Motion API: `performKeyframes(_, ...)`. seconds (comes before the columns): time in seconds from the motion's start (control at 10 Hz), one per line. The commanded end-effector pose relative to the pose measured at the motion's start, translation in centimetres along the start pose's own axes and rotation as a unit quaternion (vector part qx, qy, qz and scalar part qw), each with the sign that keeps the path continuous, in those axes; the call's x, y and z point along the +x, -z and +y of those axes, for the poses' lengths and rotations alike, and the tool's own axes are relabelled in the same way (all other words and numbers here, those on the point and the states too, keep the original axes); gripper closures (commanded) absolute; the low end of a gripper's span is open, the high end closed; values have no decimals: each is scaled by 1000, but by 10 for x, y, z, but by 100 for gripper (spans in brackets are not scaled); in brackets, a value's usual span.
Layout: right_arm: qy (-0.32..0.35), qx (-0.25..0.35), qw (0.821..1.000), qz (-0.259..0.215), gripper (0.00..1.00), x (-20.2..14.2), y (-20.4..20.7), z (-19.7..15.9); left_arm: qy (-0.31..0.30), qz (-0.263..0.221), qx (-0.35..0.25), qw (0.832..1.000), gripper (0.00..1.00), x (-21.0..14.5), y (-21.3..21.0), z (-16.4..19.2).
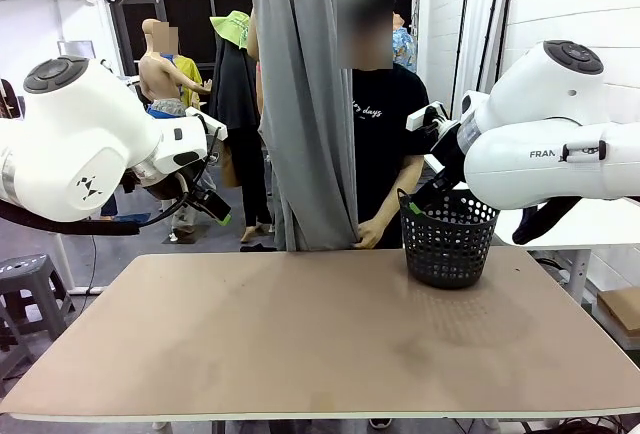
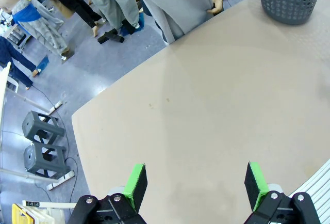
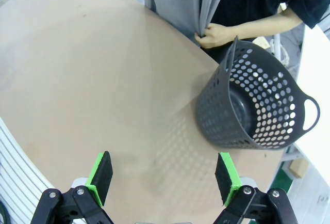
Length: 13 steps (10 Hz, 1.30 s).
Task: Fold the training pants.
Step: Grab both ends of the Training pants handed by a person.
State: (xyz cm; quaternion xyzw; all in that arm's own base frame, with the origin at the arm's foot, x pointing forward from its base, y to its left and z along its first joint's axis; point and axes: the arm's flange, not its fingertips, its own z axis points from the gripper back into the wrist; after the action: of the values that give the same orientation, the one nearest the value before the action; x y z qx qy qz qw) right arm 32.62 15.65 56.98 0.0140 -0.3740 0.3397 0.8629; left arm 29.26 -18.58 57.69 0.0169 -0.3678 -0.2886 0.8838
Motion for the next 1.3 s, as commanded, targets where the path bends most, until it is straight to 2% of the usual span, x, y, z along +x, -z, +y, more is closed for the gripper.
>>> performKeyframes(0.0,3,-1,1000,-4,0,1,1,0,4,0,1,1000,0,0,0,1)
performKeyframes(1.2,3,-1,1000,-4,0,1,1,0,4,0,1,1000,0,0,0,1)
